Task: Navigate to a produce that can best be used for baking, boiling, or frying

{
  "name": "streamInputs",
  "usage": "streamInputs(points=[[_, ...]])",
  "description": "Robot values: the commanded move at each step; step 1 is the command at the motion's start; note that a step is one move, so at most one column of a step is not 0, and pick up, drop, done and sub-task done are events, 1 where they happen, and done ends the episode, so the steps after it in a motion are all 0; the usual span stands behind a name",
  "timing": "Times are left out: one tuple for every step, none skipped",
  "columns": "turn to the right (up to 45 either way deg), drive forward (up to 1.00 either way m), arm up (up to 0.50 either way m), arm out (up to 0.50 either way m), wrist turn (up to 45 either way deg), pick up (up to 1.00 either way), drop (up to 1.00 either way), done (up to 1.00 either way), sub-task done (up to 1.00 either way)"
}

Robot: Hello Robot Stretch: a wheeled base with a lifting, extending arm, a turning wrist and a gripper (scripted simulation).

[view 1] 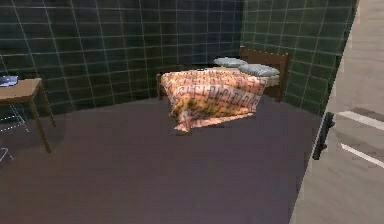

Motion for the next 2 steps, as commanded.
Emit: streamInputs(points=[[-15.0,0.0,0.0,0.0,0.0,0.0,0.0,0.0,0.0],[0.0,0.75,0.0,0.0,0.0,0.0,0.0,0.0,0.0]])
